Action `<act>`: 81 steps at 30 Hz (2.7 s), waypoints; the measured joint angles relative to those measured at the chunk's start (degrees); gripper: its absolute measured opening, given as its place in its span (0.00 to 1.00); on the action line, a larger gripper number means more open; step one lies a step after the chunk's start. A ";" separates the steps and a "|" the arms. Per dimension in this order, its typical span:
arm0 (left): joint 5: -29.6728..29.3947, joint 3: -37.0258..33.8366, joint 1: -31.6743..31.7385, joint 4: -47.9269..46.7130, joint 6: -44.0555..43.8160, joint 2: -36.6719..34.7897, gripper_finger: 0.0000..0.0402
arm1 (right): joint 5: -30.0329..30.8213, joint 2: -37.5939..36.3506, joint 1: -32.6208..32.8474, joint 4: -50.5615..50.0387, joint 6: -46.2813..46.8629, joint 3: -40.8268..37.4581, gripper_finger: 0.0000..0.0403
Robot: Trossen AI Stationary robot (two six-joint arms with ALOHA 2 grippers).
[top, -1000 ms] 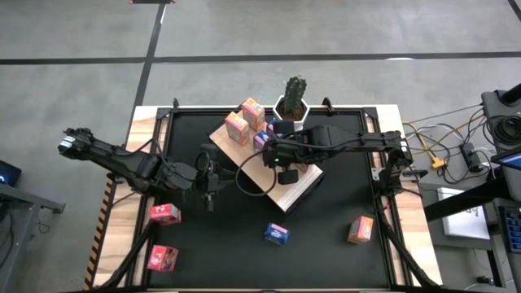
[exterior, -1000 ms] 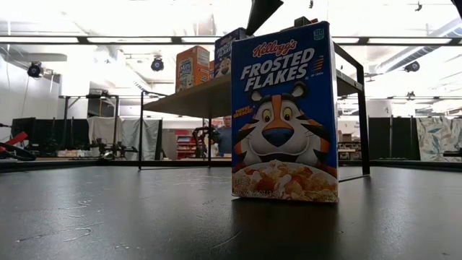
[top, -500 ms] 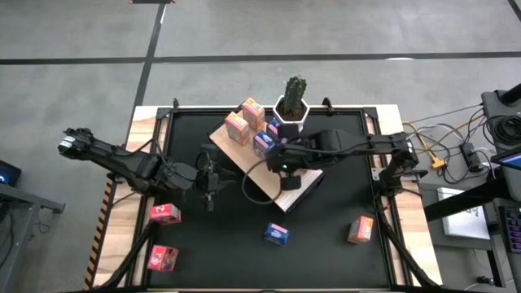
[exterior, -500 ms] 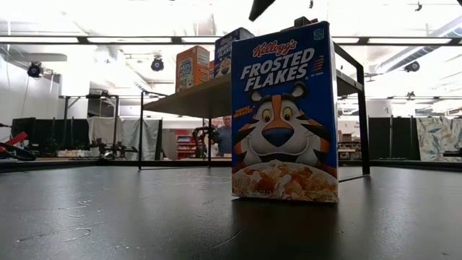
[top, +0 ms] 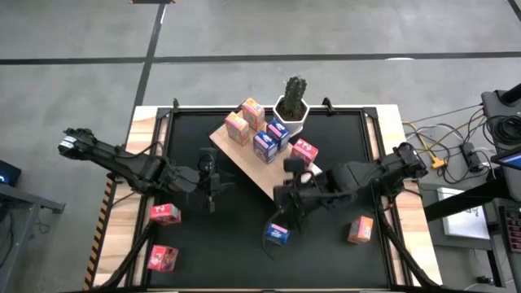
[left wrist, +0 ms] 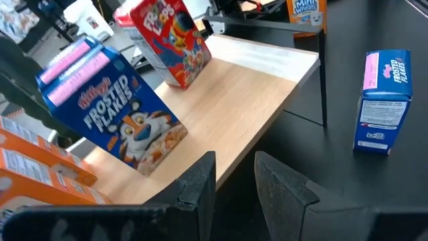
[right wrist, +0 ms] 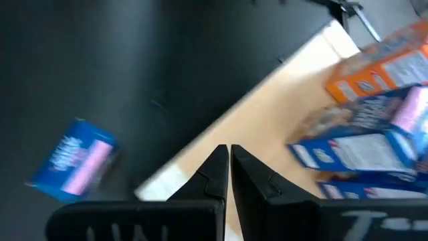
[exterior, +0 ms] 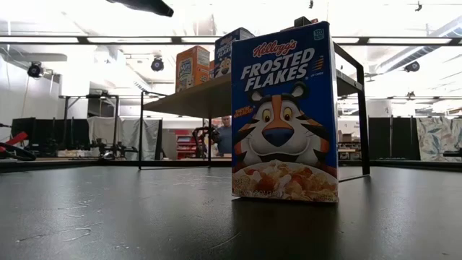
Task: Stack cereal on shelf
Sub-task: Put the blue cereal box on the shelf aligned with the other blue cereal boxes
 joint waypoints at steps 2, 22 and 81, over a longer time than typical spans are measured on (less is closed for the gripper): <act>0.01 -0.47 -0.01 0.03 -1.01 0.00 0.22 | -0.04 -0.02 1.91 1.53 2.40 -1.44 0.02; 0.13 -0.54 -0.03 1.84 -2.11 0.66 0.22 | 1.41 0.07 17.27 17.60 32.49 -23.30 0.02; 1.89 -0.63 -4.16 7.43 -5.53 3.23 0.22 | 19.38 0.04 19.35 63.28 33.36 -52.60 0.39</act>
